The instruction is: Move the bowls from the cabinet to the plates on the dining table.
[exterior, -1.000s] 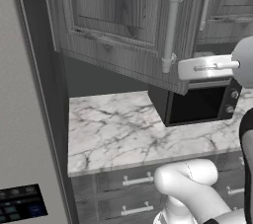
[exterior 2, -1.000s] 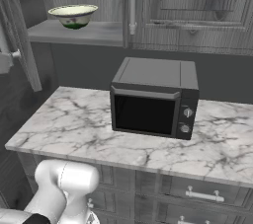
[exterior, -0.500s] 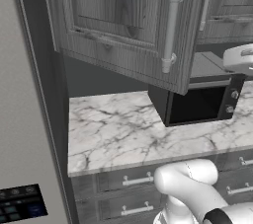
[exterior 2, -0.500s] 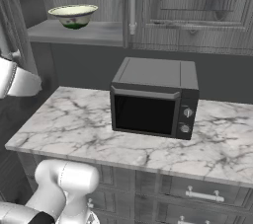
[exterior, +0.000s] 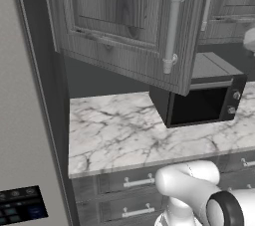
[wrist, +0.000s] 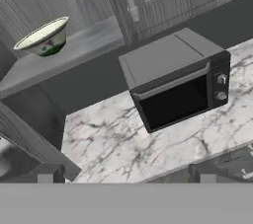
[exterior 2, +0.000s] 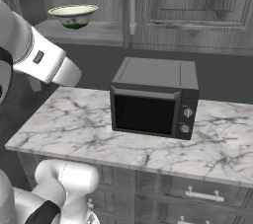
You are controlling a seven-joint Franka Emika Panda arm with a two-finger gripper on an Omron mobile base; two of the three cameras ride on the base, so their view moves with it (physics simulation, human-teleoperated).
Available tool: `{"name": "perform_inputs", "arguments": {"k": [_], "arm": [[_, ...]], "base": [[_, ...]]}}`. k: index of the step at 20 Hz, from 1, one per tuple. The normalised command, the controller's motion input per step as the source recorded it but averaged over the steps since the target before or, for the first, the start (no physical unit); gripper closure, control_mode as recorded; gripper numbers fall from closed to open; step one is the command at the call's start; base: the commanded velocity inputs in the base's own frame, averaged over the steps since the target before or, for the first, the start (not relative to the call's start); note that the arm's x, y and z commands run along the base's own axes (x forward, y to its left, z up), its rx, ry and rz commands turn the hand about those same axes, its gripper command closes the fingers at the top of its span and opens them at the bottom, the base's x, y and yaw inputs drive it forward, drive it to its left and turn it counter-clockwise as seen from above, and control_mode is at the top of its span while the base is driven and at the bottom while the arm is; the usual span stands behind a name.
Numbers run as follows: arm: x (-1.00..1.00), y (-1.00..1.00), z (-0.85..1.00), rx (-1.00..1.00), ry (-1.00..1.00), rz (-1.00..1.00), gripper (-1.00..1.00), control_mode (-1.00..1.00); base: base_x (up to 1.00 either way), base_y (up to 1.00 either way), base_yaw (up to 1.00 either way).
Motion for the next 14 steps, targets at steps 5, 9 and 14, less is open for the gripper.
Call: {"name": "perform_inputs", "arguments": {"k": [5,9,14], "arm": [[0.99,-0.03,-0.02,0.00,0.00,-0.13,-1.00,-1.00],[0.63,0.00,-0.05,0.09,-0.02,-0.03,-1.00,-1.00],[0.19,0.00,0.00,0.28,-0.03,0.00,-1.00,-1.00]], "base": [[0.00,0.00,0.00],[0.00,0.00,0.00],[0.00,0.00,0.00]]}}
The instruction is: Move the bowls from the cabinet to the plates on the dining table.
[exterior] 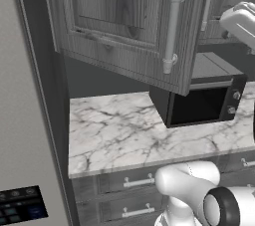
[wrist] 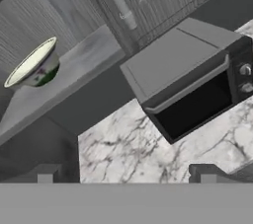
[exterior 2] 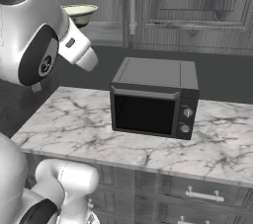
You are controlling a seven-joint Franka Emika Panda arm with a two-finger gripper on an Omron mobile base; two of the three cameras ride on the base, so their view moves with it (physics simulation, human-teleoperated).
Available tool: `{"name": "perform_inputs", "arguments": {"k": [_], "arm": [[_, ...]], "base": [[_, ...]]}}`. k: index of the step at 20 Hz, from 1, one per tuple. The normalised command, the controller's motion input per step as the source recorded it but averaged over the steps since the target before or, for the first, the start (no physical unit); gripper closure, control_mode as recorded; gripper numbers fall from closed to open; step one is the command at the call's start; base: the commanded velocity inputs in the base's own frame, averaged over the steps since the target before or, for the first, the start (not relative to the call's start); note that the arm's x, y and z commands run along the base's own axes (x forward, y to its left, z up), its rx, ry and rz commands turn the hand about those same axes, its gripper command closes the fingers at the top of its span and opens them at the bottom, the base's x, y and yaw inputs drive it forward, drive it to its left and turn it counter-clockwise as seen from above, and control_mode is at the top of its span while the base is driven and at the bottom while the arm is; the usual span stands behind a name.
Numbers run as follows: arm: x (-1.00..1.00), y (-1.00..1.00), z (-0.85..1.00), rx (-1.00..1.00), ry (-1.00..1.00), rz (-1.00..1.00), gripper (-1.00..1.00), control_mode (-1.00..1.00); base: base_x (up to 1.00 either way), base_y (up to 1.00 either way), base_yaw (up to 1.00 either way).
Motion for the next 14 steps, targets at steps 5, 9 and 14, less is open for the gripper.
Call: {"name": "perform_inputs", "arguments": {"k": [5,9,14], "arm": [[0.19,0.03,0.00,0.27,0.00,0.05,-1.00,-1.00],[0.28,0.16,0.00,0.25,0.02,0.17,-1.00,-1.00],[0.31,0.22,0.00,0.21,0.05,0.25,-1.00,-1.00]], "base": [[0.00,0.00,0.00],[0.00,0.00,0.00],[0.00,0.00,0.00]]}}
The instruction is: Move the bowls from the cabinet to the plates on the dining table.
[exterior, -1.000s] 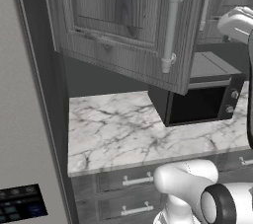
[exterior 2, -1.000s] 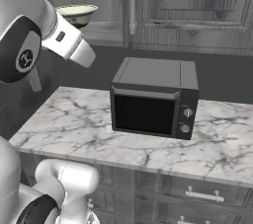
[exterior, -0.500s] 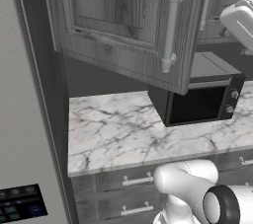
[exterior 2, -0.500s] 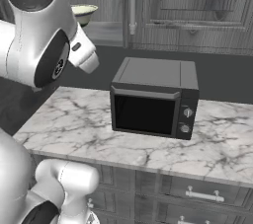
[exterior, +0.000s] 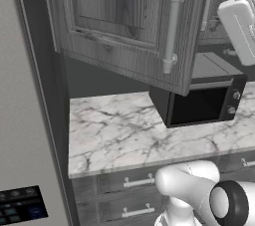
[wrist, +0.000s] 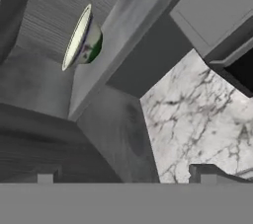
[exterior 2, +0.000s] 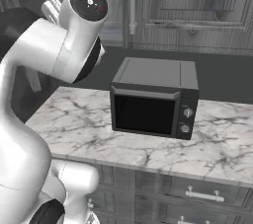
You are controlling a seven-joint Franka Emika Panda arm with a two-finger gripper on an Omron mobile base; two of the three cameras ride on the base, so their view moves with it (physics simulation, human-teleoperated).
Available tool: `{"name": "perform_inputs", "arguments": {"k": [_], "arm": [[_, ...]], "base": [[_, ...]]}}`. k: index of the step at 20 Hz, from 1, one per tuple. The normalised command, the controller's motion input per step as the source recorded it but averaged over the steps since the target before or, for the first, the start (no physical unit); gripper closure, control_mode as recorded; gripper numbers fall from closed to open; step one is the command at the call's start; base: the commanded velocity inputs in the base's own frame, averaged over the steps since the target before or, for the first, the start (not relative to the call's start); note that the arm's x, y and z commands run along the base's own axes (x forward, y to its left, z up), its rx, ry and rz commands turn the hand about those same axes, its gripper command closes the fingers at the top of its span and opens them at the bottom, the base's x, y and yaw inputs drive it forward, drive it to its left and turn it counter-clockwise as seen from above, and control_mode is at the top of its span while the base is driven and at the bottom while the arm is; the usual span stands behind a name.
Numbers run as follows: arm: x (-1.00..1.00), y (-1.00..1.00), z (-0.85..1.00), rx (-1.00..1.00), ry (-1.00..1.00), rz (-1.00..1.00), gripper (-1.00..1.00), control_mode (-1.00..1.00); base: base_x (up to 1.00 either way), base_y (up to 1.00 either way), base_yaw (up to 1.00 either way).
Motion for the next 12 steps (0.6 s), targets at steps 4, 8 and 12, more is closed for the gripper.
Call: {"name": "perform_inputs", "arguments": {"k": [4,8,12], "arm": [[0.37,0.24,-0.02,0.16,0.06,0.24,-1.00,-1.00],[0.45,0.31,-0.12,0.09,0.04,0.15,-1.00,-1.00],[0.66,0.25,-0.14,0.06,0.05,0.10,-1.00,-1.00]], "base": [[0.00,0.00,0.00],[0.00,0.00,0.00],[0.00,0.00,0.00]]}}
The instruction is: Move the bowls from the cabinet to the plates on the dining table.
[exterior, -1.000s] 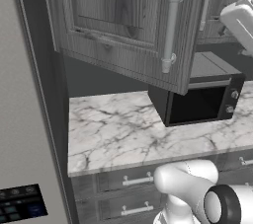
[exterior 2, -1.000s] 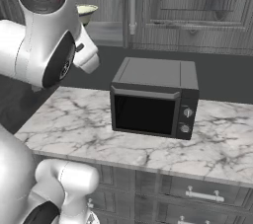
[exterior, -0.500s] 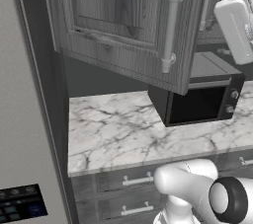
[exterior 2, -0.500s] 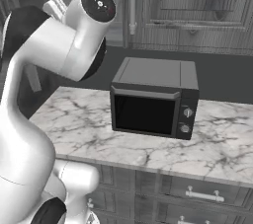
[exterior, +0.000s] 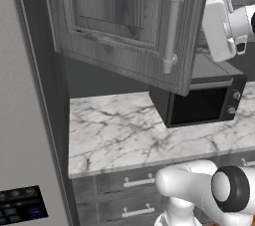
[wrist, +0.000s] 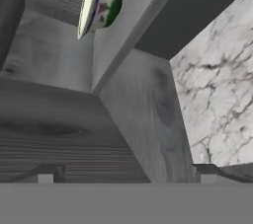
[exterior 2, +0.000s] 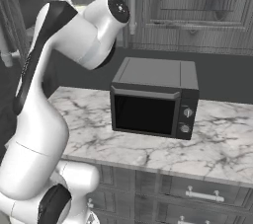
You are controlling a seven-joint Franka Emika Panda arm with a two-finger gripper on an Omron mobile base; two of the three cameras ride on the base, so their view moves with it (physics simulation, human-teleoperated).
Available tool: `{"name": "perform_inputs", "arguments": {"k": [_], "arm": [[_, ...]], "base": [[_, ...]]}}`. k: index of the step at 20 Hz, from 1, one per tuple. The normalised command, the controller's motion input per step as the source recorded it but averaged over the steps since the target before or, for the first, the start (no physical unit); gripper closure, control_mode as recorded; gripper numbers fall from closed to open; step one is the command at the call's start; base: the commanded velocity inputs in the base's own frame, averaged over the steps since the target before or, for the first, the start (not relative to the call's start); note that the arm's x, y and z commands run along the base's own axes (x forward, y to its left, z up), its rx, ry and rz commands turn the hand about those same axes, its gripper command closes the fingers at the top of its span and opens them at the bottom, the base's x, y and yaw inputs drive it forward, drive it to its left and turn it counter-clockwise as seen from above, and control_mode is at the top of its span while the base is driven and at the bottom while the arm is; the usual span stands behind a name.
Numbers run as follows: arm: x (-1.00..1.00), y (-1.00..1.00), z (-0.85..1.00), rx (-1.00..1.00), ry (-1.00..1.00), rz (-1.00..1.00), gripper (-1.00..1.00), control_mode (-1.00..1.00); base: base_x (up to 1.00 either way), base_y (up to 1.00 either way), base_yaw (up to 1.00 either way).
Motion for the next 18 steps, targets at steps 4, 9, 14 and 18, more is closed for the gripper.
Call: {"name": "perform_inputs", "arguments": {"k": [4,9,14,18], "arm": [[0.55,0.22,-0.04,0.06,0.05,0.09,-1.00,-1.00],[0.16,0.31,0.00,0.11,0.13,0.14,-1.00,-1.00],[0.00,0.39,0.00,0.07,0.07,0.12,-1.00,-1.00],[0.00,0.40,0.00,0.02,0.00,0.09,-1.00,-1.00]], "base": [[0.00,0.00,0.00],[0.00,0.00,0.00],[0.00,0.00,0.00],[0.00,0.00,0.00]]}}
